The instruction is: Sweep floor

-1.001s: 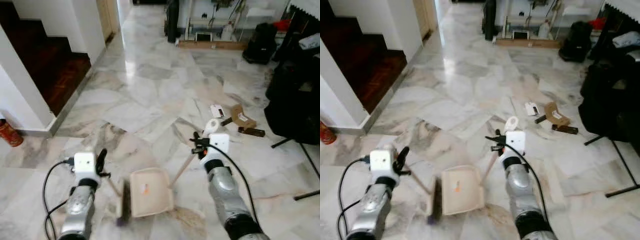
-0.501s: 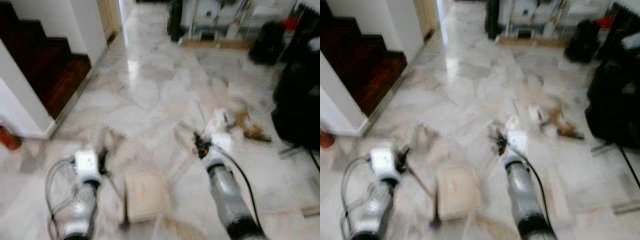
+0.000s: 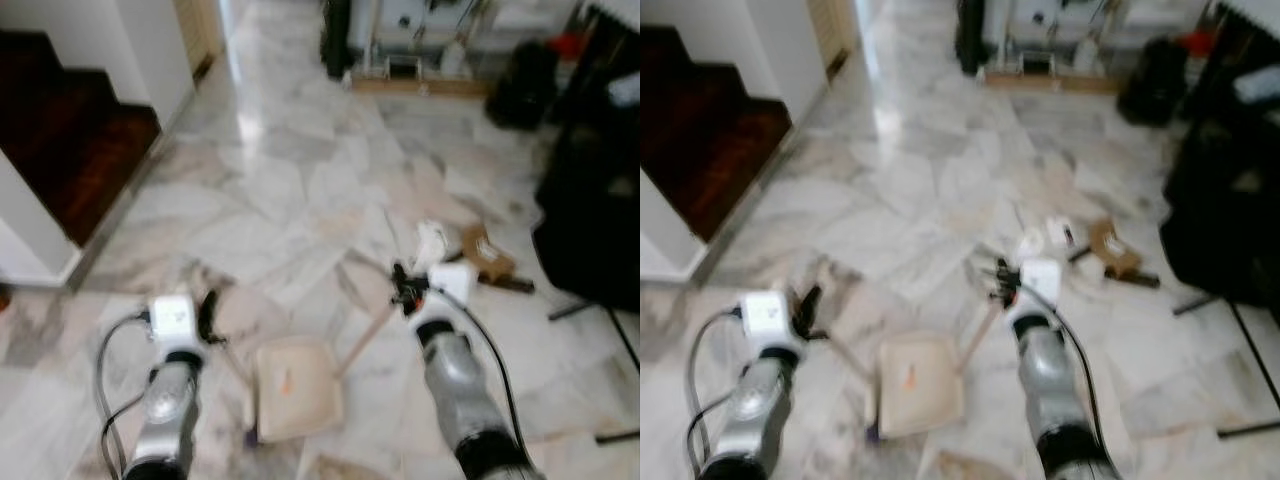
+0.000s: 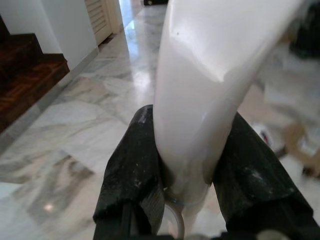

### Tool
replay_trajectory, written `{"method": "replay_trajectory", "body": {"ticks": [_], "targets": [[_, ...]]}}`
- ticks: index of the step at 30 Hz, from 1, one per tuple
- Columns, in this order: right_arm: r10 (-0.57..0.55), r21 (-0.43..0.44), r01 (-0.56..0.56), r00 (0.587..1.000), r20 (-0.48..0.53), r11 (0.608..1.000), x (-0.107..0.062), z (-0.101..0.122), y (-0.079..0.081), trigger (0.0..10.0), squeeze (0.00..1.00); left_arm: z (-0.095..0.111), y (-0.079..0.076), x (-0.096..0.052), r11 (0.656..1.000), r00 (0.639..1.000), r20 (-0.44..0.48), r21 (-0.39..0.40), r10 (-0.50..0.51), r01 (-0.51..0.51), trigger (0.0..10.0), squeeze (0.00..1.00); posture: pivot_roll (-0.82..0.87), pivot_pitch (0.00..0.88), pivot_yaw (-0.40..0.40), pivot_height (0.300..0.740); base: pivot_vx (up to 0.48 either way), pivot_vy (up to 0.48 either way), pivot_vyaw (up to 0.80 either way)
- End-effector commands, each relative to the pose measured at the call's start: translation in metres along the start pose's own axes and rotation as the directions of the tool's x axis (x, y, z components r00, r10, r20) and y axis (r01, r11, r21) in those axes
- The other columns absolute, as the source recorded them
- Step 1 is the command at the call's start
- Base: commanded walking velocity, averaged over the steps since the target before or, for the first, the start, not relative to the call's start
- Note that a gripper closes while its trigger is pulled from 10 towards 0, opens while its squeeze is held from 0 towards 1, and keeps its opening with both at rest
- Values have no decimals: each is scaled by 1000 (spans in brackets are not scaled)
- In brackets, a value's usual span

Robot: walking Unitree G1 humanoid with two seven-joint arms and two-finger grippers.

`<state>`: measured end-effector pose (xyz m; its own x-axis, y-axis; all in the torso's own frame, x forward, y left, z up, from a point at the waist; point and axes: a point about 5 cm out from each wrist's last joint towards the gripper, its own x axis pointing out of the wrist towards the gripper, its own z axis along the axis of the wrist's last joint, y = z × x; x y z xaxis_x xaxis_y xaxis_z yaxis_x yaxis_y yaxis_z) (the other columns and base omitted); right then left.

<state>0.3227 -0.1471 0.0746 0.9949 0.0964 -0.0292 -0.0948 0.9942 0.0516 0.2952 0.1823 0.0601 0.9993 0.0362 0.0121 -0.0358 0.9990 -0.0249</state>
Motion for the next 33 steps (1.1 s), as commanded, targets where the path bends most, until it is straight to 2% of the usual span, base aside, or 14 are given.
{"method": "replay_trajectory", "body": {"ticks": [1, 33], "targets": [[20, 11, -21, 998, 66, 1000, 6, 14, 9, 10000, 0, 7, 8, 2, 1000, 999, 33, 13, 20, -20, 10000, 0, -5, 87, -17, 740, 360, 0, 0], [46, 14, -47, 997, 66, 999, 4, 11, 16, 10000, 0, 6, 7, 0, 1000, 999, 33, 19, 7, -8, 10000, 0, -10, 57, -4, 740, 364, 0, 0]]}}
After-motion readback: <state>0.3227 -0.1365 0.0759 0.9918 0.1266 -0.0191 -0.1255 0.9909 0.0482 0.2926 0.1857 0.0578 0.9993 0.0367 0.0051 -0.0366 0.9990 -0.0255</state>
